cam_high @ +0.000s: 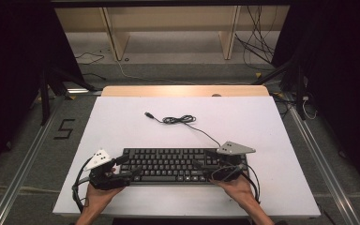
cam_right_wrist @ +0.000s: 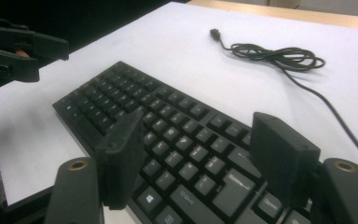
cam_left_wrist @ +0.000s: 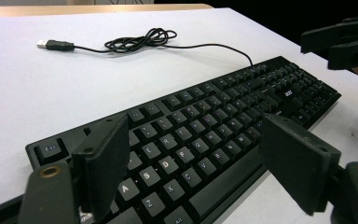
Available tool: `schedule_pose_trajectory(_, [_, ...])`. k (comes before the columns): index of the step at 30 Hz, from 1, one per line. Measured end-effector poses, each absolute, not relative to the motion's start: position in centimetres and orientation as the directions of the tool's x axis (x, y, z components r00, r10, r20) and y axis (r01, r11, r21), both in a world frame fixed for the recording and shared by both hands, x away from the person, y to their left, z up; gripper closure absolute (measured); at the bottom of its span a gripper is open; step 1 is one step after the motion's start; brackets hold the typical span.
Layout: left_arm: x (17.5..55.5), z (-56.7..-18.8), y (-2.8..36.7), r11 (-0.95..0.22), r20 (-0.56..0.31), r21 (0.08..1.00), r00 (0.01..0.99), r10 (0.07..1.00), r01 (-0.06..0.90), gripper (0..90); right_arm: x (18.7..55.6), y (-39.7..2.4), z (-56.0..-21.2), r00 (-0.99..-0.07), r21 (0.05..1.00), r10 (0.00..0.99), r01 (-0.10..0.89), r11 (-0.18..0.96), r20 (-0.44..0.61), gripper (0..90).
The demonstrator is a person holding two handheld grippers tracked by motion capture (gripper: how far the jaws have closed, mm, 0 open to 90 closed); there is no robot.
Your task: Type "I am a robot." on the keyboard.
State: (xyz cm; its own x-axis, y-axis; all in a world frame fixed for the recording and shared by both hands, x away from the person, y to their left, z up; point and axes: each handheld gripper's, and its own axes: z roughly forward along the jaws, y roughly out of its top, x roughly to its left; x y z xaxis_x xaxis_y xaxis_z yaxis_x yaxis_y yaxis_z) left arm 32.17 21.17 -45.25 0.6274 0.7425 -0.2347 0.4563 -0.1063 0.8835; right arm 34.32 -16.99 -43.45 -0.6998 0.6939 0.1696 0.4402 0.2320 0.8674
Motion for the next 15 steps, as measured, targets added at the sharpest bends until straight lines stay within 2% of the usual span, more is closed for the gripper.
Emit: schedule_pose_trajectory(15, [32.2, -45.2, 21.3, -0.096, -0.243, 0.885, 0.627, 0.741, 0.456, 24.0, 32.6, -20.0, -43.3, -0.666, 0.888, 0.727, 0.423, 0.179, 0.17, 28.4])
